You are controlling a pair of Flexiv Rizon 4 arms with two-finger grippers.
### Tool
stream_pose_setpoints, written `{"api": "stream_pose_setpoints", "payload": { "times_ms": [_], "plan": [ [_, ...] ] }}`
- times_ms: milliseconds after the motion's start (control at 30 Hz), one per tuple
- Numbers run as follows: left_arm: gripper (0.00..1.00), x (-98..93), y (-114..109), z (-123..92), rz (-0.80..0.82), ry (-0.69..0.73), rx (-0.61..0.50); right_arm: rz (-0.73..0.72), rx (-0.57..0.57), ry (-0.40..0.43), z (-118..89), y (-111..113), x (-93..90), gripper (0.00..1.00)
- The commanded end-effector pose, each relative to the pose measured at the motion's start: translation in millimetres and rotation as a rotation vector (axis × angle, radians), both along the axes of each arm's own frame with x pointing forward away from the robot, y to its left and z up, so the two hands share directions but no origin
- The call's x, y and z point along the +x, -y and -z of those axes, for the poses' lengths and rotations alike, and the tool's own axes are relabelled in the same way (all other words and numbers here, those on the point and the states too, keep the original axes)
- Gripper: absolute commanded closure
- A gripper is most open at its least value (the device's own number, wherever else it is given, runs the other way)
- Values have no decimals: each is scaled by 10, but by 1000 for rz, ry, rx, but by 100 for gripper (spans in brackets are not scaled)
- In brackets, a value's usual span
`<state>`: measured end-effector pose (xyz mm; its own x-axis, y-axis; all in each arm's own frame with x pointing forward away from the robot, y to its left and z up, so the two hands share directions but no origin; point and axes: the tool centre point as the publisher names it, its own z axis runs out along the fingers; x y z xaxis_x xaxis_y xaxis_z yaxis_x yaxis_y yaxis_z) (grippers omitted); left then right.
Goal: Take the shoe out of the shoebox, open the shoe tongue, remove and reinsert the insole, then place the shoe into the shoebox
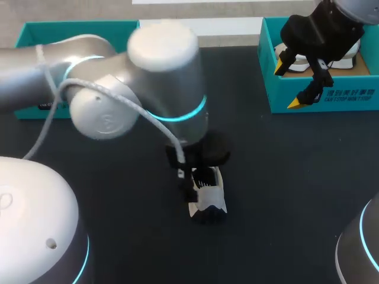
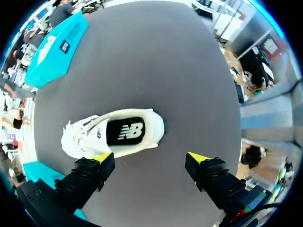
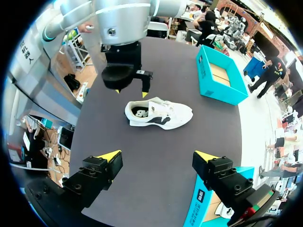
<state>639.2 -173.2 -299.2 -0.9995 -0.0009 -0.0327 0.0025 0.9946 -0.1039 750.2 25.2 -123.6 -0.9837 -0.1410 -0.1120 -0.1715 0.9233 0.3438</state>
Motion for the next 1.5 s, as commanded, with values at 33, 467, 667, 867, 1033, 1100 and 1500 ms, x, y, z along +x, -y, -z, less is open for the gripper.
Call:
{"api": "stream_pose_setpoints", "payload": {
  "times_ms": [33,467,667,867,1033,1100,1500],
  "plan": [
    [0,-66,246,84,-44,30,52,0,-3,-4,4,-12,23,0],
    [0,-118,406,555,-102,31,62,0,-3,-4,4,-12,23,0],
    [0,-132,388,706,-105,21,70,0,-3,-4,4,-12,23,0],
    [0,-134,353,891,-98,13,81,0,-3,-4,4,-12,23,0],
    [9,-138,347,974,-94,7,94,0,-3,-4,4,-12,23,0],
    [16,-151,345,996,-87,3,103,0,-3,-4,4,-12,23,0],
    [100,-202,224,966,-66,-129,97,0,-3,-4,4,-12,23,0]
  ]
}}
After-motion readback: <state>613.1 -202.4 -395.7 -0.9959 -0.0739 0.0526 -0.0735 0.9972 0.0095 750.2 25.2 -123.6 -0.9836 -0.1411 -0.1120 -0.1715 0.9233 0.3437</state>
